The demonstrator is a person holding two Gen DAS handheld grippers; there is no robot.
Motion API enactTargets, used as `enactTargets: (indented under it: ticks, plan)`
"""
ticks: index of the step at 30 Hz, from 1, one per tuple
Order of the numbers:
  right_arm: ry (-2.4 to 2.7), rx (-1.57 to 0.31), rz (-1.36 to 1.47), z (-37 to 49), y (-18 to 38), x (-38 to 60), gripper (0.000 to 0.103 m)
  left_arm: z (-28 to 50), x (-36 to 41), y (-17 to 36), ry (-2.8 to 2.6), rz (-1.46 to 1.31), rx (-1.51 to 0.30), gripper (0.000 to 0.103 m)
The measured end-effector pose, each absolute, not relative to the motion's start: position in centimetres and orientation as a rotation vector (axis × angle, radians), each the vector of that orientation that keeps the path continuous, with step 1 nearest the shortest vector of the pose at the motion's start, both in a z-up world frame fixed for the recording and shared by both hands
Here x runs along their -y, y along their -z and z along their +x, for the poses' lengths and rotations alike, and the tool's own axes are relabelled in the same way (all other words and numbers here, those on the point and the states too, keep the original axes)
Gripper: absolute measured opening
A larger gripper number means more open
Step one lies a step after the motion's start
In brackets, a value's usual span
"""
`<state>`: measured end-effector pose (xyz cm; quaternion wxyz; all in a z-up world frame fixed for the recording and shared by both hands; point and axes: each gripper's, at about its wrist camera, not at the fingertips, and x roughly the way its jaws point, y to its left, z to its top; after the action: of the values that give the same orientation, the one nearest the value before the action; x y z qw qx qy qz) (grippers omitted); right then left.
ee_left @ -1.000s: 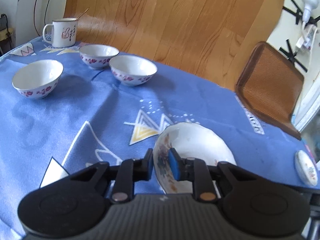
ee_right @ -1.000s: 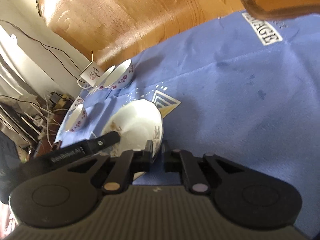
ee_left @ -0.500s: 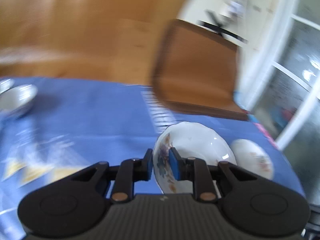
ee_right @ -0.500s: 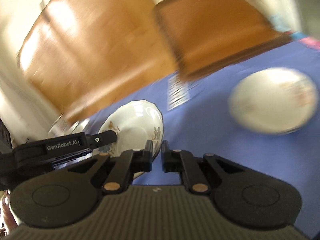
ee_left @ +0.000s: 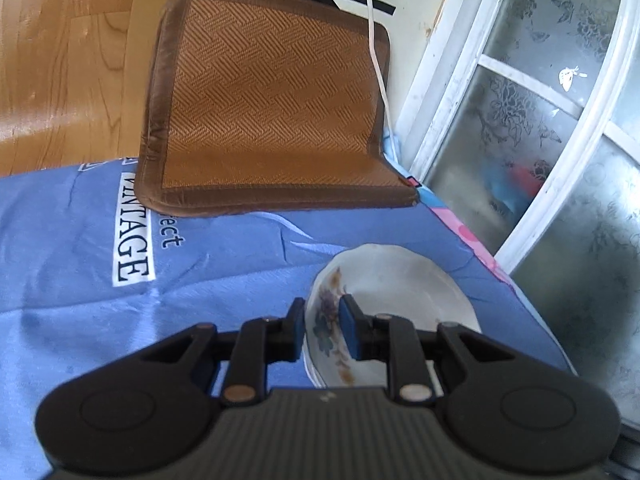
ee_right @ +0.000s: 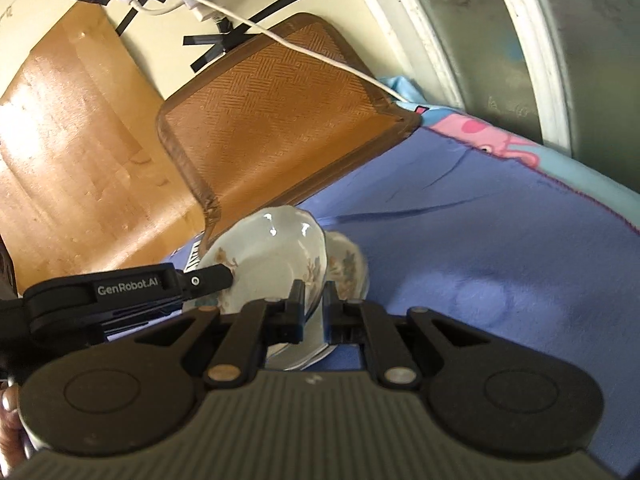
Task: Organize plates and bowls
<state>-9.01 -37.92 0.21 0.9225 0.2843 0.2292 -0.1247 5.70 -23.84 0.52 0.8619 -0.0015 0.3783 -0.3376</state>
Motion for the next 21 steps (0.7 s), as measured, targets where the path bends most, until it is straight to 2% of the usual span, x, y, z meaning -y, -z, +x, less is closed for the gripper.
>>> enactTargets:
  ticks: [2,5,12,21]
  plan:
    - [0.286,-0.442,0.540,-9.7,-0.4,37.9,0.013,5.4,24.2,-0.4,0.704,0.026,-0.790,0.019]
    - [0.358,-0.388,0.484,-10.2,-0.6,37.6,0.024,5.0,24.0,-0.5,0.695,0.049,-0.758,0.020]
    - [0.375,-0.329,0.447,-10.6,-0.7,36.1,0.024,4.1,20.6,-1.9,0.633,0.047,-0.701,0.022]
    - [0.239,-0.378,0.395,-9.2,-0.4,31.0,0.024,2.3,15.9,-1.7,0.540,0.131,-0.654,0.022]
